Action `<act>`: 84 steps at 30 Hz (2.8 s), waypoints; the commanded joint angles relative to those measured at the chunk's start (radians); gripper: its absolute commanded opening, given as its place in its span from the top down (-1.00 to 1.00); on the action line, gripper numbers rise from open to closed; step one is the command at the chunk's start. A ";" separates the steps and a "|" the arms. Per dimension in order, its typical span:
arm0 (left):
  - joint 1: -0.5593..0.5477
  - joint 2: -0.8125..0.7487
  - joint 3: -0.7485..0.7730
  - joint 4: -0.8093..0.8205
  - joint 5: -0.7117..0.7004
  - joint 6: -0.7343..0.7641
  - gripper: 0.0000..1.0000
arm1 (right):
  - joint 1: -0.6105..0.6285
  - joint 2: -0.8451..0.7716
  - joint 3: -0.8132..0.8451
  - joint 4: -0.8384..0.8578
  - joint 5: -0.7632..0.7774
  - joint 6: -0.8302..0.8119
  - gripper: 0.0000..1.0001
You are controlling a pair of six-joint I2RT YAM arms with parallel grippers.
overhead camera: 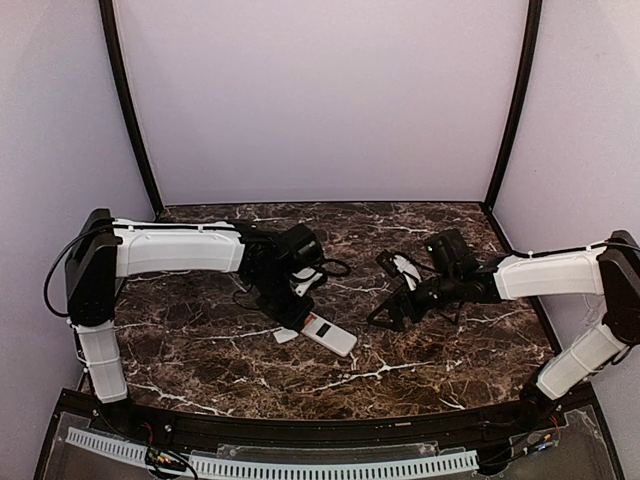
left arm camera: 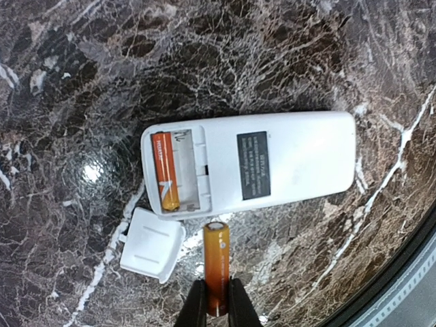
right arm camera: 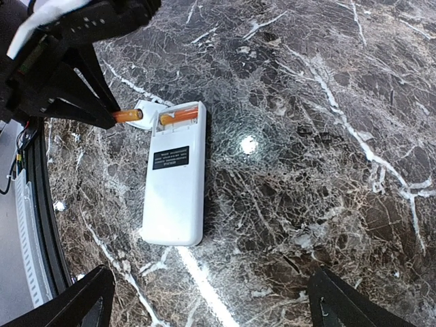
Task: Load the batteries into the remote control
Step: Place the battery in the battery compartment, then move the remote control without the battery cover to the center of the board.
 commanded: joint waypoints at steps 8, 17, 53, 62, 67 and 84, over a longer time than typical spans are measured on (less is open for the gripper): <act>0.021 0.085 0.074 -0.049 0.007 0.040 0.96 | 0.007 0.004 -0.013 0.025 -0.002 -0.007 -0.97; 0.032 0.134 0.116 -0.055 0.005 0.059 0.93 | 0.007 0.014 -0.012 0.028 -0.006 -0.008 -0.97; 0.041 0.129 0.158 -0.035 0.031 0.087 0.22 | 0.008 0.016 -0.010 0.028 -0.024 -0.013 -0.97; 0.056 -0.109 -0.112 0.246 0.005 0.104 0.08 | 0.101 0.067 0.045 -0.022 0.017 -0.086 -0.97; 0.092 -0.291 -0.328 0.452 -0.005 0.077 -0.27 | 0.183 0.161 0.149 -0.097 0.093 -0.141 -0.97; 0.121 -0.585 -0.717 0.849 -0.095 0.177 -0.40 | 0.271 0.438 0.380 -0.173 0.262 -0.234 -0.83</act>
